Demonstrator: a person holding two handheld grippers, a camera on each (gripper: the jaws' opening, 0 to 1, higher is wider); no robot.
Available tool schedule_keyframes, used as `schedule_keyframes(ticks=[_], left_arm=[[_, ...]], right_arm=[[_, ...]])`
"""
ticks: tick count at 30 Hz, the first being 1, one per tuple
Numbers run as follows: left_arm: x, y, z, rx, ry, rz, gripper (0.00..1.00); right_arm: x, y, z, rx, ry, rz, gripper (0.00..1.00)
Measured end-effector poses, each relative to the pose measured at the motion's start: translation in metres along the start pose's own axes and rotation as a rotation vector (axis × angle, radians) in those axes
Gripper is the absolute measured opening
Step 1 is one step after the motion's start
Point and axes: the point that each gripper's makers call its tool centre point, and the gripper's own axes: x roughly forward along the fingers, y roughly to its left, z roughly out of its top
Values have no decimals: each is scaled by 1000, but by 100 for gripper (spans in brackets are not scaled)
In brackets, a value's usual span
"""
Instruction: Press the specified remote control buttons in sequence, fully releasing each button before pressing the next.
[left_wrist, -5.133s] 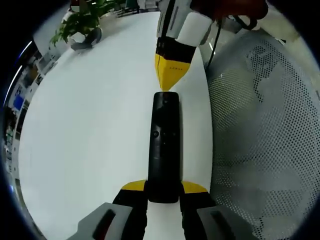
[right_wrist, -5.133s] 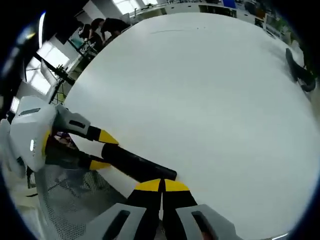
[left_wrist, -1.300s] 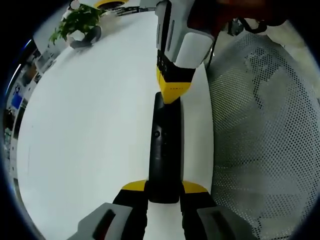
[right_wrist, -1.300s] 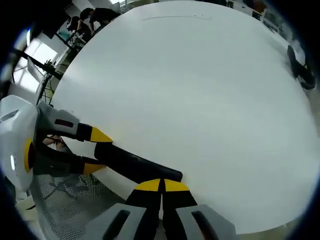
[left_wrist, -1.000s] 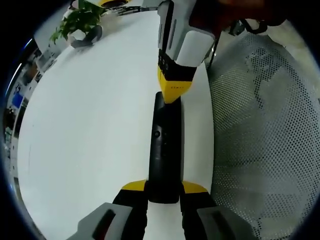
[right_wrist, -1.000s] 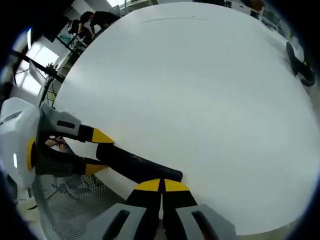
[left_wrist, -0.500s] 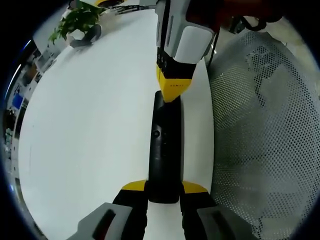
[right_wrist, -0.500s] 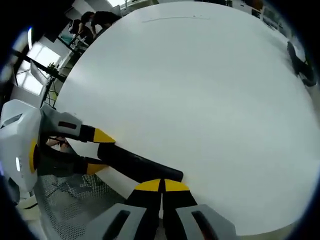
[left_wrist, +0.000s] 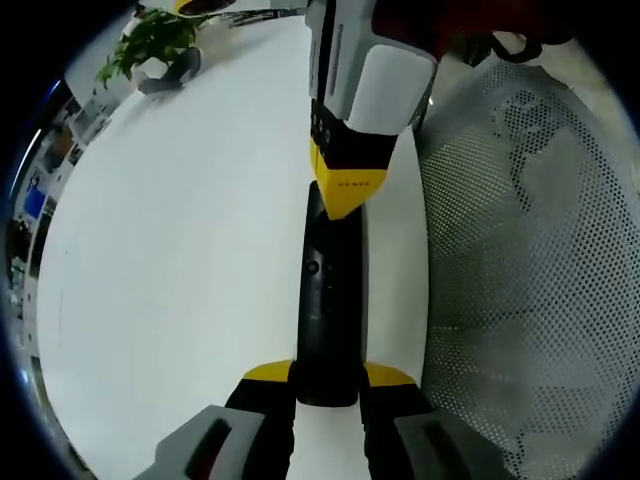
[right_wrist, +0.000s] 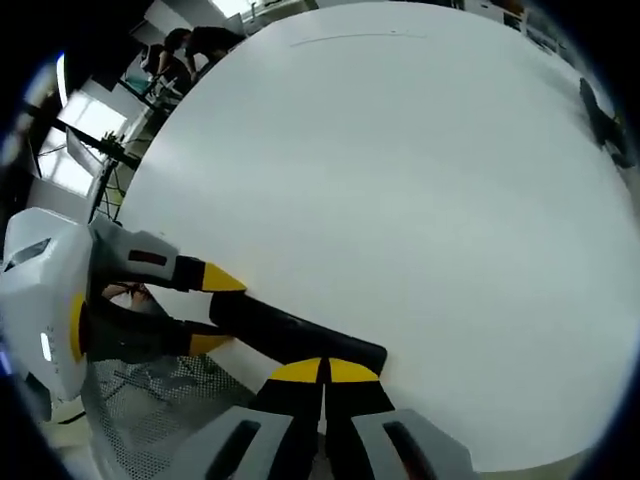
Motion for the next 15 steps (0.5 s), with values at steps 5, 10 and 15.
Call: schedule_keyframes(ticks=[5,10,15], left_arm=[[0,0,0,-3,-9,2,24],[0,0,0,-4,-11,4,24],[0,0,-1,-9,-20,3,24]], right_arm=[[0,0,2,5,-13,-2,0],[0,-2,3,-6,-12,-21,0],[1,-2,3,5,-13,-19,0]])
